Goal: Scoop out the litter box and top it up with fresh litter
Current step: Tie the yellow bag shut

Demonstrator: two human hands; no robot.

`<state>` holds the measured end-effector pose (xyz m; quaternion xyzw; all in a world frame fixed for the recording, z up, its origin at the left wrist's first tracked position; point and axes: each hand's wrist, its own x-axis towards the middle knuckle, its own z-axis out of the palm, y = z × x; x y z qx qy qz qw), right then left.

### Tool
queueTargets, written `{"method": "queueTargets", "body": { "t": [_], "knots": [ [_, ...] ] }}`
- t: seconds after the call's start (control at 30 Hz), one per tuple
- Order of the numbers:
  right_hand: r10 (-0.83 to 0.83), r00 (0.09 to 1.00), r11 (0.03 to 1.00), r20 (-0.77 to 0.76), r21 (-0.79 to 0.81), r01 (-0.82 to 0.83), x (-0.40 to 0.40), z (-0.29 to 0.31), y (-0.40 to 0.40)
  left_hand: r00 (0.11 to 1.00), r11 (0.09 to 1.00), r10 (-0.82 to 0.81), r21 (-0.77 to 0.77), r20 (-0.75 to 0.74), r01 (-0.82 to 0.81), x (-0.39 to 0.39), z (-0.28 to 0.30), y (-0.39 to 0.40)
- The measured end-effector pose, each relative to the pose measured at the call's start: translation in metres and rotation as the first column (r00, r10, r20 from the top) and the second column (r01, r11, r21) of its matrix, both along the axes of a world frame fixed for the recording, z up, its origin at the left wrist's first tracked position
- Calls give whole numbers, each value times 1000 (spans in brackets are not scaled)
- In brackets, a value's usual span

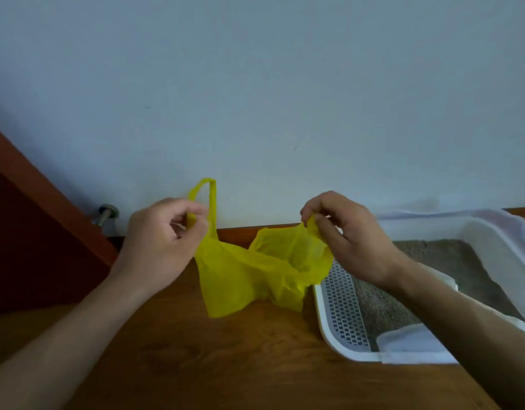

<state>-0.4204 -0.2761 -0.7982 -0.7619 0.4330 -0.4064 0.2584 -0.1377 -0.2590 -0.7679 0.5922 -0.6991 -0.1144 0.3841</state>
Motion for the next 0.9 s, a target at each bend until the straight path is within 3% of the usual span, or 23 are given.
{"method": "queueTargets", "body": {
  "t": [0.1,0.33,0.57,0.73,0.9],
  "knots": [
    [-46,990,999,134,15,44,-2,7,0,1000,997,-15,-75,-25,13,9,5,5],
    [-53,997,997,59,-50,56,6,7,-1,994,985,-113,-134,8,113,13,-2,10],
    [-83,988,994,132,85,72,10,-8,6,977,976,-159,-170,-142,134,24,-22,1],
    [-140,990,988,-18,59,141,11,-16,12,966,967,-186,-209,-177,148,32,-29,-13],
    [-112,992,961,-61,246,124,8,-35,9,934,969,-180,-219,-308,114,45,-42,-24]
  ]
}}
